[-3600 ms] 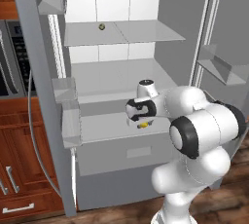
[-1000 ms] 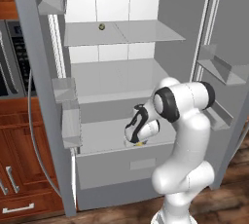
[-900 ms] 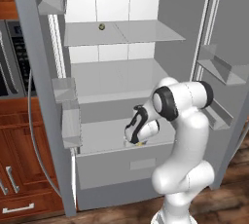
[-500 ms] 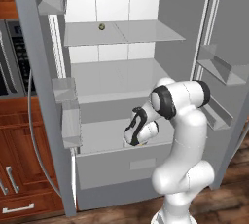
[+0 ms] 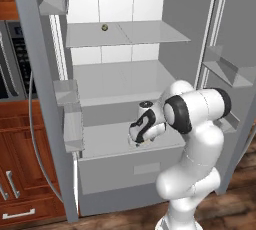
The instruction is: Place the lemons inside the fridge drawer. Close the drawer after placing the vegetables.
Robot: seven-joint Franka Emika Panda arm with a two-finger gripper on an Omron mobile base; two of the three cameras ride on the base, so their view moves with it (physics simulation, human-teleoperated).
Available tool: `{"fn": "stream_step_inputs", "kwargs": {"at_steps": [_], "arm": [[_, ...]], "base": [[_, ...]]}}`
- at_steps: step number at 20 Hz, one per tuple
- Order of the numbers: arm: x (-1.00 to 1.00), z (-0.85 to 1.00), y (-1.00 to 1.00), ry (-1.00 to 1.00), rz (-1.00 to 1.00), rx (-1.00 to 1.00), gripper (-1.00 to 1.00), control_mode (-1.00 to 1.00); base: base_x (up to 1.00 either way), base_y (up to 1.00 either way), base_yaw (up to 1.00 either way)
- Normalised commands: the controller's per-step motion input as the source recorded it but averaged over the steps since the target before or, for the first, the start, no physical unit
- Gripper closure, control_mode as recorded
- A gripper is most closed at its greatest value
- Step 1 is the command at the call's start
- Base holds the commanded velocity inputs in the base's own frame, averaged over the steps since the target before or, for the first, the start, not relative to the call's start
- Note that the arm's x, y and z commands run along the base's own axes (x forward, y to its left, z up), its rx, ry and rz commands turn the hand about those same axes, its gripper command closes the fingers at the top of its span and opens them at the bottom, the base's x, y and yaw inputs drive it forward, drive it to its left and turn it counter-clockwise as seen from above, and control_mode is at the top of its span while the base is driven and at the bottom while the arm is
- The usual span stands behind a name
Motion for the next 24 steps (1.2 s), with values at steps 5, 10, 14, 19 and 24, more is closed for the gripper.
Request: {"fn": "stream_step_inputs", "kwargs": {"at_steps": [5, 10, 14, 19, 24], "arm": [[-0.15, 1.00, -0.12, -0.19, -0.10, 0.04, -1.00, -1.00], [-0.57, 1.00, -0.02, -0.24, -0.18, 0.08, -1.00, -1.00], [-0.88, 0.98, -0.05, -0.29, -0.16, 0.09, -1.00, -1.00], [-0.90, 0.77, -0.03, -0.29, -0.13, 0.07, -1.00, -1.00], [-0.35, 0.40, -0.07, -0.19, -0.04, 0.03, -1.00, -1.00]], "base": [[0.00, 0.00, 0.00], [0.00, 0.00, 0.00], [0.00, 0.00, 0.00], [0.00, 0.00, 0.00], [0.00, 0.00, 0.00]]}}
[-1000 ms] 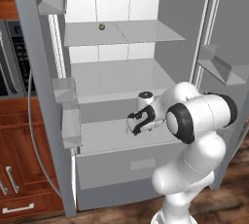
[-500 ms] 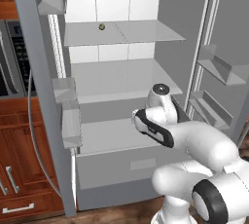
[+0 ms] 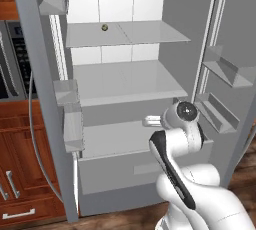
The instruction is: Place the lemons inside the fridge drawer. Close the drawer after placing the vegetables.
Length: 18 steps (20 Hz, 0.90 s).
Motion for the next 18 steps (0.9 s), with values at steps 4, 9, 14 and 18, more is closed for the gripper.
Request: {"fn": "stream_step_inputs", "kwargs": {"at_steps": [4, 9, 14, 18], "arm": [[0.00, 0.00, 0.00, 0.00, 0.00, 0.00, -1.00, -1.00], [0.00, -0.01, 0.01, 0.00, 0.02, 0.00, -1.00, -1.00], [-0.01, -0.01, 0.02, 0.00, 0.00, -0.01, -1.00, 1.00], [0.00, 0.00, 0.00, 0.00, 0.00, 0.00, -1.00, 1.00]], "base": [[0.00, 0.00, 0.00], [0.00, 0.00, 0.00], [-0.32, -0.01, 0.00], [-1.00, -0.11, -0.03]]}}
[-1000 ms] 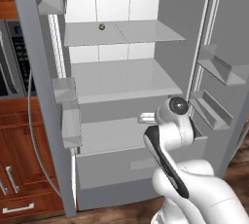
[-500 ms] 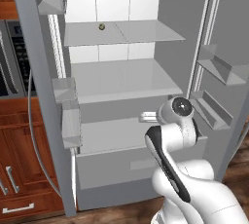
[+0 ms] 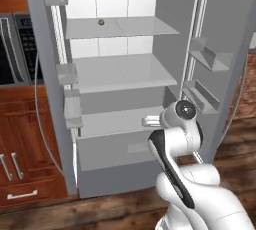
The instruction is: Place the lemons inside the fridge drawer. Close the drawer after placing the vegetables.
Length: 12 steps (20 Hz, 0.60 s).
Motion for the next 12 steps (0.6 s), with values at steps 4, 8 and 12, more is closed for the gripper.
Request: {"fn": "stream_step_inputs", "kwargs": {"at_steps": [4, 8, 12], "arm": [[0.00, 0.00, 0.00, 0.00, 0.00, 0.00, -1.00, 1.00], [0.00, 0.00, 0.00, 0.00, 0.00, 0.00, -1.00, 1.00], [0.00, 0.00, 0.00, 0.00, 0.00, 0.00, -1.00, 1.00]], "base": [[-1.00, -0.25, -0.09], [-0.86, -0.40, -0.32], [-0.49, -0.35, -0.58]]}}
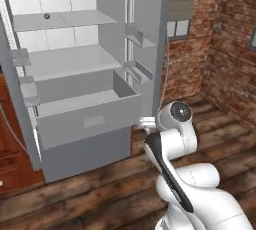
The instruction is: Place the lemons inside the fridge drawer. Close the drawer after placing the vegetables.
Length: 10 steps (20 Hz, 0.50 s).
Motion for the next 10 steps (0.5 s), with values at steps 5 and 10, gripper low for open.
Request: {"fn": "stream_step_inputs", "kwargs": {"at_steps": [5, 10], "arm": [[0.00, 0.00, 0.00, 0.00, 0.00, 0.00, -1.00, 1.00], [0.00, 0.00, 0.00, 0.00, 0.00, 0.00, -1.00, 1.00]], "base": [[-0.11, -0.21, -0.57], [-0.08, -0.44, -0.59]]}}
